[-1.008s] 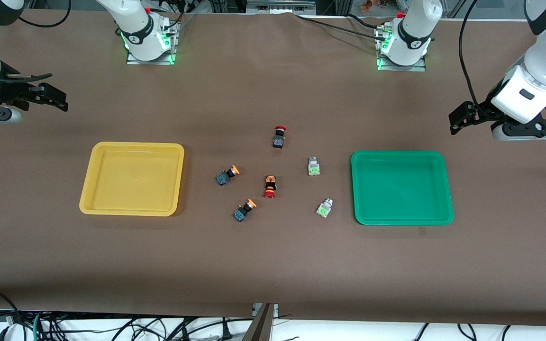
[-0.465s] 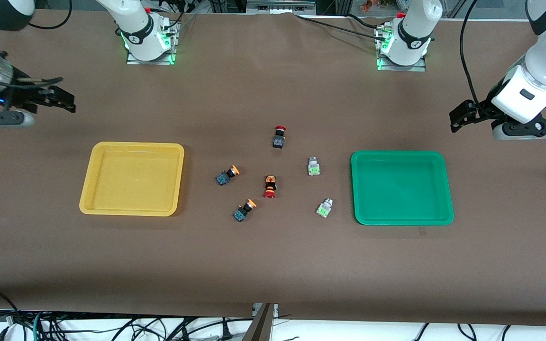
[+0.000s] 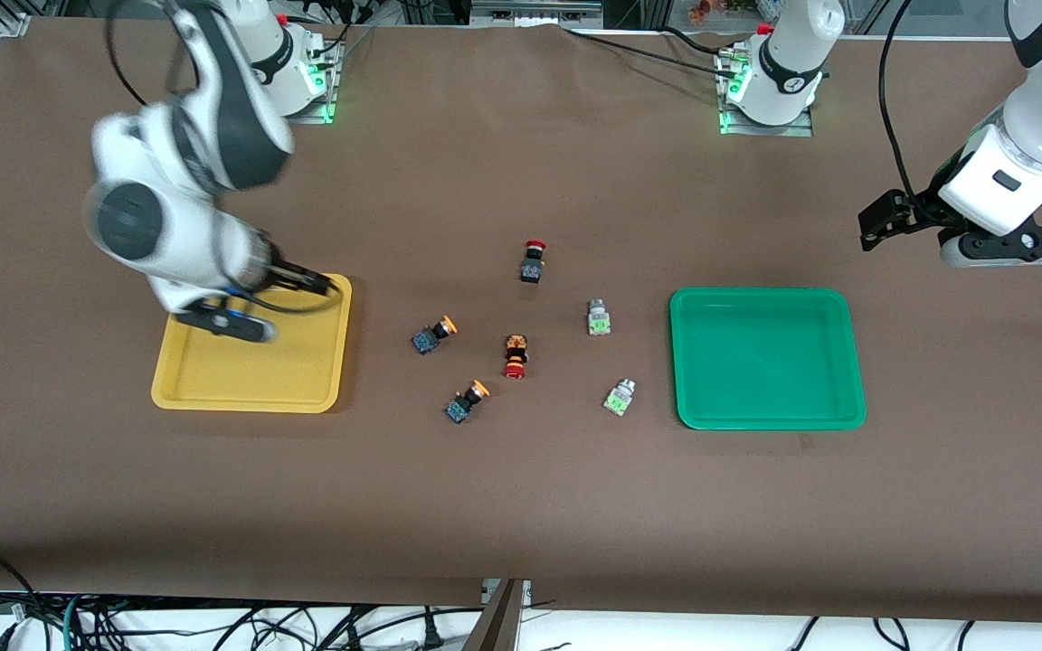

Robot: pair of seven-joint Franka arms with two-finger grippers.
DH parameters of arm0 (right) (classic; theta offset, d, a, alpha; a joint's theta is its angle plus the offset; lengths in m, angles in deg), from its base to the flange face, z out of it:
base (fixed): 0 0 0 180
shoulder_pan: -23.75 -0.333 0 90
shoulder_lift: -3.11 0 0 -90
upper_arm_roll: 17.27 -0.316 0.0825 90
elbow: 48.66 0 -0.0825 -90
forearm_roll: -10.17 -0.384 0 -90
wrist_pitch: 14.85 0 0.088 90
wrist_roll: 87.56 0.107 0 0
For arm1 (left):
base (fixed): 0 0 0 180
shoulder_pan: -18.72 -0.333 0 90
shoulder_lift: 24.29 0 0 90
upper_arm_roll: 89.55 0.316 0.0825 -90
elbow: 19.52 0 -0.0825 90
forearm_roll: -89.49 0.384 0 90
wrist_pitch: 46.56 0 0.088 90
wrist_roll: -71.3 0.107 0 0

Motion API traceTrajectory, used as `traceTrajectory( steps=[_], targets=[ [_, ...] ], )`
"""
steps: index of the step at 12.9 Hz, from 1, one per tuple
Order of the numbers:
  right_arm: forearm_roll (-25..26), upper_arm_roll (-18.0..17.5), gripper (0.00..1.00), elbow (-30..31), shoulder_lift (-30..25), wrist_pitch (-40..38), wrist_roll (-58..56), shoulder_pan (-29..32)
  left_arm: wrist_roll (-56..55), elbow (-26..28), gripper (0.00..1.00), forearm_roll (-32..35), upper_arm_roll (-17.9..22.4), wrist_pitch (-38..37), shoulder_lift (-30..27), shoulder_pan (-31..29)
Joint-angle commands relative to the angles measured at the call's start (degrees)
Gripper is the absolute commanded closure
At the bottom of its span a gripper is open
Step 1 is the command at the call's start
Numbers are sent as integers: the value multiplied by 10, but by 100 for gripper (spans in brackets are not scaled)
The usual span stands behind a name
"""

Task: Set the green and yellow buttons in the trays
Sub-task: 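Reach the right gripper toward a black-orange button beside the yellow tray, then grasp the black button with the right gripper while the left gripper reaches out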

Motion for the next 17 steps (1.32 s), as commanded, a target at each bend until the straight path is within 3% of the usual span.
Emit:
traceTrajectory(
  steps=[1, 3, 7, 10, 12, 13, 14, 15, 17],
  targets=[
    [-37, 6, 0, -83, 104, 36, 140, -29, 7, -18, 0, -16, 2, -14, 8, 3],
    [-74, 6, 0, -79, 139, 90, 191, -65, 6, -18, 0, -16, 2, -14, 7, 5],
    [-70, 7, 1, -77, 182, 160, 284, -80, 12, -19, 0, -16, 0, -14, 10, 9],
    [-67, 9, 1, -38, 205, 218, 303, -103, 10, -18, 0, -16, -58, -50, 73, 24],
    [-66, 10, 1, -33, 207, 239, 311, -104, 6, -23, 0, -10, -83, -34, 141, 48],
    [-66, 10, 16, -33, 207, 239, 311, -104, 6, -34, 0, -8, -85, 0, 175, 71],
    [-66, 10, 67, -33, 207, 239, 311, -104, -1, -38, 0, -8, -85, 36, 205, 91],
    [-67, 10, 100, -34, 207, 239, 311, -100, -27, -38, 0, -7, -85, 81, 227, 109],
    [-47, 24, 100, -38, 206, 242, 314, -103, -84, -32, 0, -7, -85, 165, 279, 131]
  ],
)
